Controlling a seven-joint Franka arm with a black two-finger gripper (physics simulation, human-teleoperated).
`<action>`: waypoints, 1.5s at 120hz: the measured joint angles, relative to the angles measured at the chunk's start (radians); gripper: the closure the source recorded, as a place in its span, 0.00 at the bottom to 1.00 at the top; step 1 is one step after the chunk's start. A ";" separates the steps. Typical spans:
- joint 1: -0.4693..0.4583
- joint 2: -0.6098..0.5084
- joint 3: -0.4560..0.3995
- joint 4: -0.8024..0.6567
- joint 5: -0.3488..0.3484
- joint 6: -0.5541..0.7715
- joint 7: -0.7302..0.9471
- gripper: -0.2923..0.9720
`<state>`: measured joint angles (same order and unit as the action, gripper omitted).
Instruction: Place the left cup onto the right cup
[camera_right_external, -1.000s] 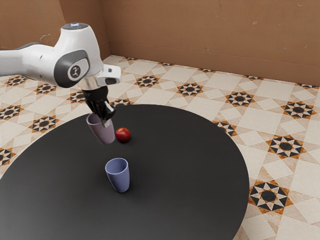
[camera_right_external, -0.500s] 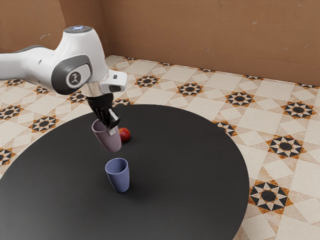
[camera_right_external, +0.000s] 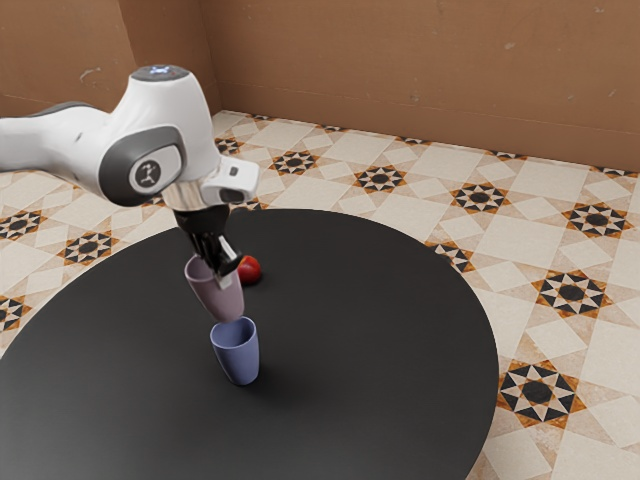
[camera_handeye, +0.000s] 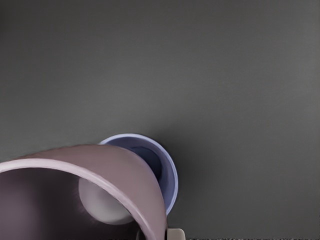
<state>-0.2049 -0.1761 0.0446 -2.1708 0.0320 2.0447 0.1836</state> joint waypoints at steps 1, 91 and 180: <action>0.000 0.000 -0.001 0.000 0.000 0.000 0.000 0.85; 0.011 0.028 -0.009 -0.018 -0.002 0.009 0.001 0.85; 0.014 0.062 -0.009 -0.002 -0.003 0.016 0.003 0.85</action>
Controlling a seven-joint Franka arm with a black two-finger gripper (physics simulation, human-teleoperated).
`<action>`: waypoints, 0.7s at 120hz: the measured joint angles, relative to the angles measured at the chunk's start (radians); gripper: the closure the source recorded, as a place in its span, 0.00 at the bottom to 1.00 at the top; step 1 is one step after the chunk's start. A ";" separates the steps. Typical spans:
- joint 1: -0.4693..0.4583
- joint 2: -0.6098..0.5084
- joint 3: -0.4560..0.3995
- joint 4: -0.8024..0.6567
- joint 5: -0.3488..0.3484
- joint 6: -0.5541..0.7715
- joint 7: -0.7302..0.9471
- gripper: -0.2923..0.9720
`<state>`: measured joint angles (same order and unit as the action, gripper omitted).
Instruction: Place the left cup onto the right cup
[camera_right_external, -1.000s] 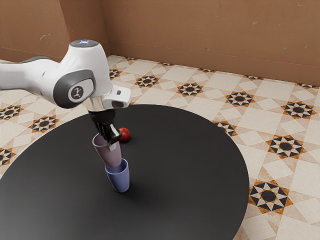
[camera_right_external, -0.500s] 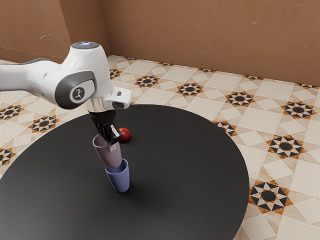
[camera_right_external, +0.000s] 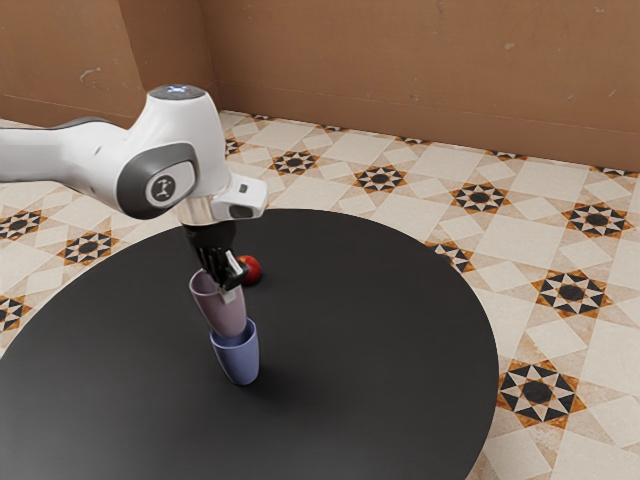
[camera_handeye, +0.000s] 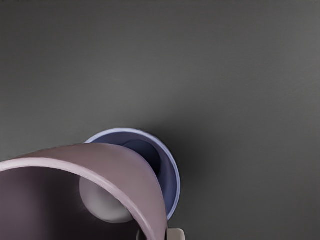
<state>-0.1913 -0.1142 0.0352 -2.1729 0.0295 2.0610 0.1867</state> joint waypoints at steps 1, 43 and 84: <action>0.000 0.001 0.000 0.000 0.000 0.000 0.000 0.85; 0.000 0.022 0.000 0.002 -0.001 0.001 -0.001 0.85; -0.005 0.046 0.000 -0.001 0.001 0.016 -0.005 0.85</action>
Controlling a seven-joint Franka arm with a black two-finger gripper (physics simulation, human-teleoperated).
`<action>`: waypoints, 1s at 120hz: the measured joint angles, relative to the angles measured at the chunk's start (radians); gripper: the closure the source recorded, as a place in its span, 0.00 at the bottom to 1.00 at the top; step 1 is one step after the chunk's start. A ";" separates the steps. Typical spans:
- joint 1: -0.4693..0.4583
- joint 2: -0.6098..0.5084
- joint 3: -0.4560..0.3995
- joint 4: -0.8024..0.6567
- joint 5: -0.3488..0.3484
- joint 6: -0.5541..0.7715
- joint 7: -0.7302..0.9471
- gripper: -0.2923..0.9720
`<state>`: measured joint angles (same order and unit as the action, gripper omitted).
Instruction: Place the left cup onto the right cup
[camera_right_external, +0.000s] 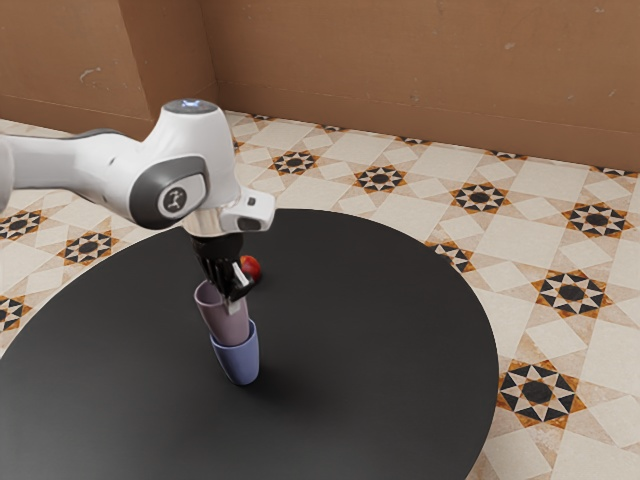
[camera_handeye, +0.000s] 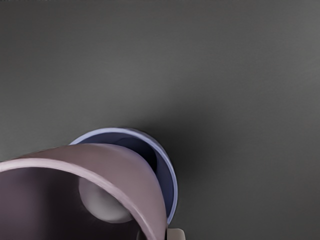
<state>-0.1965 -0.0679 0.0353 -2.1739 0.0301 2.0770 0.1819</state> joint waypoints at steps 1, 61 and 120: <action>0.000 0.001 0.000 0.000 0.000 0.001 0.000 0.85; -0.001 0.018 0.000 -0.005 -0.009 0.023 -0.002 0.51; 0.030 0.016 0.001 0.409 -0.036 -0.261 0.006 0.28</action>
<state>-0.1663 -0.0524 0.0368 -1.7652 -0.0061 1.8164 0.1881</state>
